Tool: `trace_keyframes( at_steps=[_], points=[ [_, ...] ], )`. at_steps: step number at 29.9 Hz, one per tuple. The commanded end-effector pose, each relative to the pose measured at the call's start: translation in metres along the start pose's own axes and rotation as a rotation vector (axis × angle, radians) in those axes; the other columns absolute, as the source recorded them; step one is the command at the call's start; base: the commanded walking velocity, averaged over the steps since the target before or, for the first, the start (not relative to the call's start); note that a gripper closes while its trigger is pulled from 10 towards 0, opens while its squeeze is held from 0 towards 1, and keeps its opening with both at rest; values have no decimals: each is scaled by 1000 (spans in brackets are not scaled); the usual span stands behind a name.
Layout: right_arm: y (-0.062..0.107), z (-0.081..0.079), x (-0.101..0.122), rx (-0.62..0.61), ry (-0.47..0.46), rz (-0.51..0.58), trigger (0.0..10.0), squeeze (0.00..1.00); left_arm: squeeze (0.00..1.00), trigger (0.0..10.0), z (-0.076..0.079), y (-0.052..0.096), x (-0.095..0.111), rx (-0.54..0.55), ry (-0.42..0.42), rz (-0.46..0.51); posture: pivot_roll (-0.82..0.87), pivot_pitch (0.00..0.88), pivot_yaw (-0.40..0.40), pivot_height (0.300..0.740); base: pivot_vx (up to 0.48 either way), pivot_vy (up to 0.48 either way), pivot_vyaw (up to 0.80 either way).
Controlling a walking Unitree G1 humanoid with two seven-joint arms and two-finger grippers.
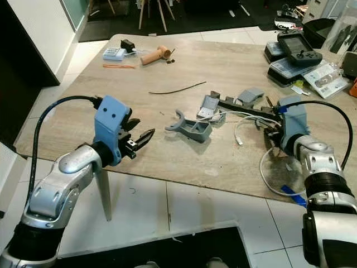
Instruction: Picking trash to rubbish bin
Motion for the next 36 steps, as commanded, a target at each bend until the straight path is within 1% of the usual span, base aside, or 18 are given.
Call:
trace_keyframes(
  at_steps=[1, 9, 11, 12, 13, 14, 16, 17, 20, 23, 25, 26, 28, 29, 32, 33, 35, 36],
  points=[
    [-2, 2, -31, -7, -31, -103, 0, 0, 0, 10000, 2, 0, -5, -13, 12, -15, 52, 206, 81, 740, 0, 0, 0],
    [-4, -10, -30, 46, -57, -98, 0, 0, 0, 10000, 1, 0, -5, -16, 7, -17, 52, 198, 82, 740, 0, 0, 0],
    [-5, -22, -20, 123, -96, -54, 0, 0, 0, 10000, 1, -1, -5, -14, 5, -15, 52, 197, 82, 740, 0, 0, 0],
    [-4, -30, -12, 172, -122, -24, 0, 0, 0, 10000, 0, -1, -4, -12, 4, -14, 52, 195, 82, 740, 0, 0, 0],
    [-2, -42, 0, 250, -152, 20, 0, 0, 0, 10000, -1, -1, -4, -10, 3, -13, 52, 195, 81, 740, 0, 0, 0],
    [-2, -42, 0, 250, -152, 20, 0, 0, 0, 10000, -1, -1, -4, -10, 3, -13, 52, 195, 81, 740, 0, 0, 0],
    [6, -62, 22, 382, -208, 106, 0, 0, 0, 10000, -2, -1, -3, -6, 2, -10, 52, 193, 82, 740, 0, 0, 0],
    [6, -62, 22, 382, -208, 106, 0, 0, 0, 10000, -2, -1, -3, -6, 2, -10, 52, 193, 82, 740, 0, 0, 0],
    [22, -79, 55, 515, -243, 257, 0, 0, 0, 10000, -2, -2, -2, -3, 2, -5, 52, 189, 81, 740, 0, 0, 0],
    [40, -88, 80, 606, -248, 397, 0, 0, 0, 10000, -3, -2, -2, -2, 3, -2, 52, 187, 81, 740, 0, 0, 0],
    [51, -92, 93, 652, -266, 463, 0, 0, 0, 10000, -3, -2, -1, -2, 3, 0, 50, 183, 80, 740, 0, 0, 0],
    [51, -92, 93, 652, -266, 463, 0, 0, 0, 10000, -3, -2, -1, -2, 3, 0, 50, 183, 80, 740, 0, 0, 0],
    [60, -95, 102, 682, -288, 509, 0, 0, 0, 10000, -4, -2, -1, -1, 4, 2, 50, 179, 79, 740, 0, 0, 0],
    [60, -95, 102, 682, -288, 509, 0, 0, 0, 10000, -4, -2, -1, -1, 4, 2, 50, 179, 79, 740, 0, 0, 0],
    [68, -95, 109, 703, -299, 541, 0, 0, 0, 10000, -4, -3, 0, 0, 6, 6, 48, 175, 79, 740, 0, 0, 0],
    [60, -91, 96, 612, -209, 468, 0, 0, 0, 10000, -3, -3, 0, -2, 8, 9, 46, 170, 75, 740, 0, 0, 0],
    [38, -73, 69, 387, -79, 356, 0, 0, 0, 10000, -1, -4, 1, -6, 9, 12, 46, 169, 74, 740, 0, 0, 0],
    [38, -73, 69, 387, -79, 356, 0, 0, 0, 10000, -1, -4, 1, -6, 9, 12, 46, 169, 74, 740, 0, 0, 0]
  ],
)
Point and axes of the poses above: a point about 5 cm out from each wrist's last joint towards the gripper, its own y axis pointing back from the gripper into the wrist, its own x axis along the axis of the wrist's last joint, z = x × y, the point moved 5 cm from there along -y, pointing out of the wrist towards the gripper, and after that the axes turned 10 degrees about -y, right-handed, at the moved point
